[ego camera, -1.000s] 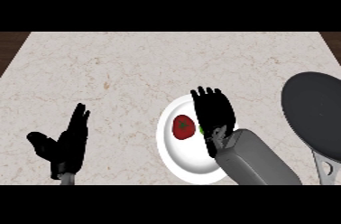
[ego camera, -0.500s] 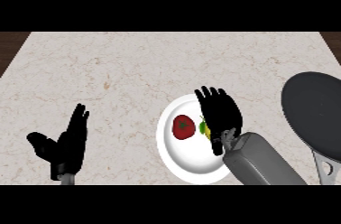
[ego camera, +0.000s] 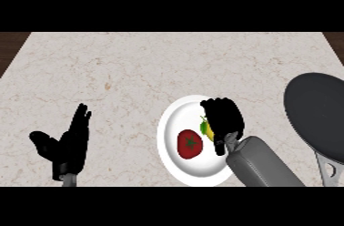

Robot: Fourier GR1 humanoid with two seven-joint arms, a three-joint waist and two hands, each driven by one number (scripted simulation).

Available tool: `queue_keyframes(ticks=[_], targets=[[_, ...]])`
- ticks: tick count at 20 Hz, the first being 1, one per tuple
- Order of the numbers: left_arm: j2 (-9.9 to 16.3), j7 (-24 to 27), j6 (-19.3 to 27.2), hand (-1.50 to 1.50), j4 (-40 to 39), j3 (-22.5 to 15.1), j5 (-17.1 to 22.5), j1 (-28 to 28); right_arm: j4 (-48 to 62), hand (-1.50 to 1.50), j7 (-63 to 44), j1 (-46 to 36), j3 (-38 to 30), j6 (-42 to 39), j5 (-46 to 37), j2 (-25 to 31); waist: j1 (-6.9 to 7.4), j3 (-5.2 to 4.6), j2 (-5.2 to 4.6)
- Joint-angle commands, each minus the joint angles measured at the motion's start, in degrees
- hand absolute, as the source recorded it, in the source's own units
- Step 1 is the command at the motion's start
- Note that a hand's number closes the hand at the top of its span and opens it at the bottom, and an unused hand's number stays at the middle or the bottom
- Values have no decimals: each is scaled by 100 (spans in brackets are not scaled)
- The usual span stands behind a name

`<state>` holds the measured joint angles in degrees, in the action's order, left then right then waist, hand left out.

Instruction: Pick the lemon from the plate and place it in the pan

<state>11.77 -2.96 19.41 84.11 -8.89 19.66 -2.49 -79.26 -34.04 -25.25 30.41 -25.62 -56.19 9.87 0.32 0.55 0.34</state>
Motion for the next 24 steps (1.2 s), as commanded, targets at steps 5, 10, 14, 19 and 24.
queue_keyframes(ticks=[5, 10, 14, 19, 24], targets=[[-182, -3, -166, 0, -310, -52, -71, -207, 222, 150, 976, 242, 315, 832, -534, 92, -12, -55, -36], [-185, -269, -235, 0, -235, 104, -9, -44, 435, 150, 1250, 115, 96, 781, -670, 72, -16, -55, -35], [-130, -158, -324, 0, -90, 124, 13, -329, 674, 150, 414, 132, -531, 965, -531, -385, 5, -55, -37], [-171, -221, -165, 0, -170, 164, -72, -46, 422, 150, -1464, 455, -1255, 1583, -158, -964, -96, -54, -44], [-73, -459, -282, 0, 64, 178, -22, -184, -124, 150, -2364, 2, -701, 1970, -874, -978, -22, -57, -19]])
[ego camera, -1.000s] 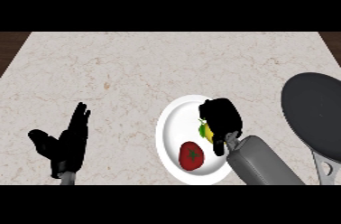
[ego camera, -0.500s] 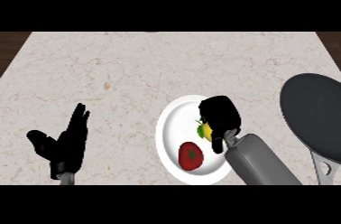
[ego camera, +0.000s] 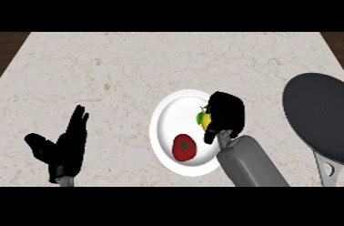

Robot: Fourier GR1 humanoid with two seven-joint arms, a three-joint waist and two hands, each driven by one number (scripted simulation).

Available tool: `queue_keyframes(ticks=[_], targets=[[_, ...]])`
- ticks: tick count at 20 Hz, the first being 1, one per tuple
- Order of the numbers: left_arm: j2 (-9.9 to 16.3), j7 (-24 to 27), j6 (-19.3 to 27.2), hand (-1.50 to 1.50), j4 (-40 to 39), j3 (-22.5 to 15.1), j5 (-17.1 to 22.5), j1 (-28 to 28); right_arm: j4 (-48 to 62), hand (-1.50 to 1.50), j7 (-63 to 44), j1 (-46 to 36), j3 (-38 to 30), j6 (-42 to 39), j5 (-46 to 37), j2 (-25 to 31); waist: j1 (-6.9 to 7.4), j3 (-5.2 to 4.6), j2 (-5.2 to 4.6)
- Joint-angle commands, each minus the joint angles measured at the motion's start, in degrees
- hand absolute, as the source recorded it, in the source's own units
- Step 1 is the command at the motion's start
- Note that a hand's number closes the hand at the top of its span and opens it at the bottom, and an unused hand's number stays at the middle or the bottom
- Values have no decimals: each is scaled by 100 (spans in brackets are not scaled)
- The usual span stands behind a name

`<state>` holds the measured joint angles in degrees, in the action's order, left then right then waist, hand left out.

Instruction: Pick the lemon from the plate and place it in the pan

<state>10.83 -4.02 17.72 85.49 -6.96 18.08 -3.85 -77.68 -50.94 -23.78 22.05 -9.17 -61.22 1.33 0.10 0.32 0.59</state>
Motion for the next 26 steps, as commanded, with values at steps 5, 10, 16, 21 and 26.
queue_keyframes(ticks=[5, 10, 16, 21, 26], targets=[[-132, -9, -138, 0, -208, -57, 79, -271, -1068, 150, -1316, -462, 434, 696, -1692, 22, -97, -41, 3], [-161, -170, -6, 0, -239, -32, -7, -74, -1650, 150, -1906, -492, 394, 676, -2460, -127, -73, -35, -31], [-141, 39, -272, 0, -306, -4, 18, -289, -2102, 150, -1634, -654, -518, 101, -2462, -110, -24, -36, -50], [-51, 4, -330, 0, -443, 182, 14, -66, -2403, 150, -1086, -464, -1311, 510, -2105, 106, -34, -33, -62], [-155, -121, -279, 0, -406, 194, 29, 54, -1709, 150, -46, -291, -2395, 1397, -1516, 892, -5, -29, -84]])
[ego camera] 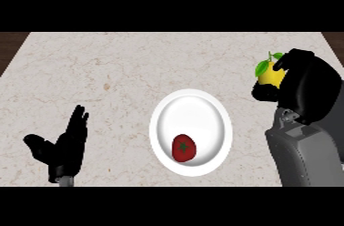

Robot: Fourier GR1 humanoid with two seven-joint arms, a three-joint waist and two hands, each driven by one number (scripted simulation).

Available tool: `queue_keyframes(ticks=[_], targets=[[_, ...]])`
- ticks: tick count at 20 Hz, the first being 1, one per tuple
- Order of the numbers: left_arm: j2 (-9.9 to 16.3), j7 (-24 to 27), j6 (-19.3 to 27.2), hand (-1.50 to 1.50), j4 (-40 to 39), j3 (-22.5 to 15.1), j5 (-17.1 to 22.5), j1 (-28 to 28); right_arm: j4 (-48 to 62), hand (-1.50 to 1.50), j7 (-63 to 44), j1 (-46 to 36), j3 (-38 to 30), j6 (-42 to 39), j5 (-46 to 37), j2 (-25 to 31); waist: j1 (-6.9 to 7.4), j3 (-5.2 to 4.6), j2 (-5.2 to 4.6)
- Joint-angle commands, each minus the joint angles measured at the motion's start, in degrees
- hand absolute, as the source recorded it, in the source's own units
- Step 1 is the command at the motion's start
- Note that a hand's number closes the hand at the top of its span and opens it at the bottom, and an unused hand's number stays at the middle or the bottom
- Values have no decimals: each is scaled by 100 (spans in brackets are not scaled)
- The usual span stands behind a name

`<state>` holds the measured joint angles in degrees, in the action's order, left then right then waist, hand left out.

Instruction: Pick the lemon from the plate and place it in the pan

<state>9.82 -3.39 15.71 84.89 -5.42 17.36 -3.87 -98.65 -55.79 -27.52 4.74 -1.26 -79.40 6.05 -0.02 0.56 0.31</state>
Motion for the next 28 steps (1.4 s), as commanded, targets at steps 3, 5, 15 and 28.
queue_keyframes(ticks=[3, 5, 15, 28], targets=[[-298, 17, 62, 0, -389, -119, -65, -88, 505, 150, 757, 92, -1057, 369, 521, 899, -9, -54, -48], [-269, -86, 19, 0, -381, -136, -93, 47, 1002, 150, 938, 65, -1271, 905, 520, 976, 17, -53, -52], [2, -513, -121, 0, 58, 9, -22, -101, 3634, 150, 3034, 64, -2594, 2651, 1877, 1834, 85, -45, -65], [-391, -54, -2, 0, -400, -187, -350, 73, 6986, -150, 5000, -844, -3399, 2999, 2527, 2818, 196, -34, -123]])
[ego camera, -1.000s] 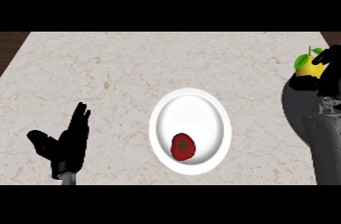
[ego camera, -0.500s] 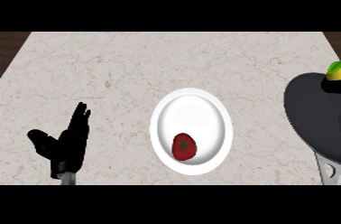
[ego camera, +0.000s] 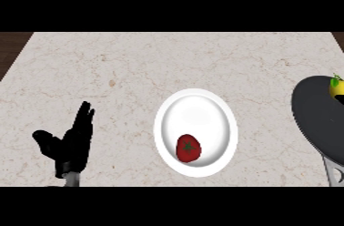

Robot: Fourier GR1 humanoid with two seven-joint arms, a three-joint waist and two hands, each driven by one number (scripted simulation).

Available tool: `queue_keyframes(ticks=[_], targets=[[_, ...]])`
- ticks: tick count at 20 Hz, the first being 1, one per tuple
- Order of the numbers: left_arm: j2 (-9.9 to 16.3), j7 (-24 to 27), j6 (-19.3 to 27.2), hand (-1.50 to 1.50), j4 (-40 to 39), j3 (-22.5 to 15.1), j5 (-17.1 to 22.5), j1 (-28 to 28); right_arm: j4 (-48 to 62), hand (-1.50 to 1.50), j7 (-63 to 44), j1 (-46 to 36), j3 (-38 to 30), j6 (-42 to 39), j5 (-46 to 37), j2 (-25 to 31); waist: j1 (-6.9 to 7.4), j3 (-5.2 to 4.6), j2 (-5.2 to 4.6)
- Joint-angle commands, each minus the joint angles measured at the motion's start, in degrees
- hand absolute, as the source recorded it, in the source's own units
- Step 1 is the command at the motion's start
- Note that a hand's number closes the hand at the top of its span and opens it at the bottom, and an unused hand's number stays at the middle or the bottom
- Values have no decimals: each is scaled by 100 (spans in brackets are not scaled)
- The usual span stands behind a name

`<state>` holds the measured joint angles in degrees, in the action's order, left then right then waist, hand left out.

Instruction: Pick the lemon from the plate and place it in the pan

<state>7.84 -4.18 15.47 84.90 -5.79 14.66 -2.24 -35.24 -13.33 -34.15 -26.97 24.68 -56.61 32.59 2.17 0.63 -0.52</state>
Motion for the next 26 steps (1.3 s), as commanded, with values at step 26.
queue_keyframes(ticks=[26], targets=[[-103, -150, -67, 0, -152, 180, 79, -457, -1570, -150, 3544, 1551, -2478, -3815, 4957, -632, -404, -79, 109]])
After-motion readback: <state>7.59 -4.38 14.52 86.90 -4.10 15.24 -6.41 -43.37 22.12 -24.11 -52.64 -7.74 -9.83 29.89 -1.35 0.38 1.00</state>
